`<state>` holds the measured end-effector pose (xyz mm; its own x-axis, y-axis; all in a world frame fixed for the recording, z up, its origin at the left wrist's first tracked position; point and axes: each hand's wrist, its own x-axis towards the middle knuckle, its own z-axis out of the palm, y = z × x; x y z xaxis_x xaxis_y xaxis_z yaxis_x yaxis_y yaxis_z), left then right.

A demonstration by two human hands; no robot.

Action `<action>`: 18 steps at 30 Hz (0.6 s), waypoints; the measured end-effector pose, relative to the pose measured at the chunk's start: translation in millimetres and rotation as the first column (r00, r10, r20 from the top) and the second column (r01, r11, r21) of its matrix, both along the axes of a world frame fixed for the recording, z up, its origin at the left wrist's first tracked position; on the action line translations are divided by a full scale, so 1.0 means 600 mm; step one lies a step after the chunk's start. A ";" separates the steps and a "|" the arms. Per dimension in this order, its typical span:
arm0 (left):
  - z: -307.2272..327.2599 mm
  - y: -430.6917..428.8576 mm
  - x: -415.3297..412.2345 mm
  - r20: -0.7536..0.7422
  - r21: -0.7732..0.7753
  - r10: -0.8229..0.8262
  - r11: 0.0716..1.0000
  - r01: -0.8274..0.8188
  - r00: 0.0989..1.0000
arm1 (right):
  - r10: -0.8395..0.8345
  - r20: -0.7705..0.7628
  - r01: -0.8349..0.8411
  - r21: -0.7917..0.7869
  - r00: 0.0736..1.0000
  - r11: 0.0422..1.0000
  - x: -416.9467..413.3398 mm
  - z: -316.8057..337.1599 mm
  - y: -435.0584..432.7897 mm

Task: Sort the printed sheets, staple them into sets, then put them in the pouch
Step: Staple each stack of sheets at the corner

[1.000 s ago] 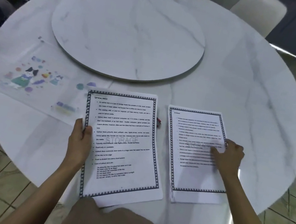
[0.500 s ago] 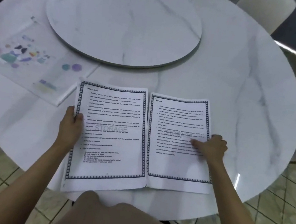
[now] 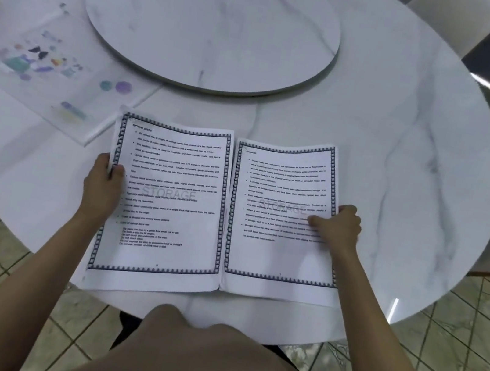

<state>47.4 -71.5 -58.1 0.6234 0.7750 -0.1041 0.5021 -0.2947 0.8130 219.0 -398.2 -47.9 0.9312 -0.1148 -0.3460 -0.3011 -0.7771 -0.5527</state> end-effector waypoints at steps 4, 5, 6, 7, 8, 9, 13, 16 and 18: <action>0.002 -0.008 0.000 0.004 0.010 0.013 1.000 -0.013 1.000 | 0.017 0.019 -0.019 0.123 1.000 0.992 0.002 0.005 -0.018; 0.003 -0.011 0.000 0.005 0.015 0.015 1.000 -0.015 1.000 | 0.015 0.030 -0.019 0.157 0.999 0.987 0.002 0.006 -0.022; 0.002 -0.014 -0.001 0.006 0.017 0.017 1.000 -0.017 1.000 | 0.017 0.043 -0.025 0.192 0.999 0.981 0.002 0.008 -0.026; 0.001 -0.016 -0.001 0.008 0.019 0.018 1.000 -0.019 1.000 | 0.015 0.044 -0.024 0.235 0.999 0.972 0.004 0.007 -0.032; 0.000 -0.017 -0.002 0.012 0.019 0.020 1.000 -0.021 1.000 | 0.006 0.036 -0.016 0.285 0.999 0.958 0.005 0.006 -0.035; -0.002 -0.018 -0.002 0.019 0.017 0.023 1.000 -0.024 1.000 | -0.009 0.010 0.005 0.341 1.000 0.940 0.006 0.004 -0.040; -0.009 -0.018 -0.007 0.051 -0.001 0.023 1.000 -0.023 0.998 | 0.009 -0.121 0.057 0.533 0.993 0.844 0.016 0.008 -0.068; 0.000 -0.031 -0.007 0.097 -0.035 -0.014 0.999 0.017 0.995 | 0.125 -0.006 -0.104 0.515 0.992 0.851 0.027 0.022 -0.100; 0.010 -0.049 -0.003 0.156 -0.086 -0.020 0.996 0.034 0.988 | 0.157 0.091 -0.181 0.474 0.983 0.862 0.038 0.040 -0.121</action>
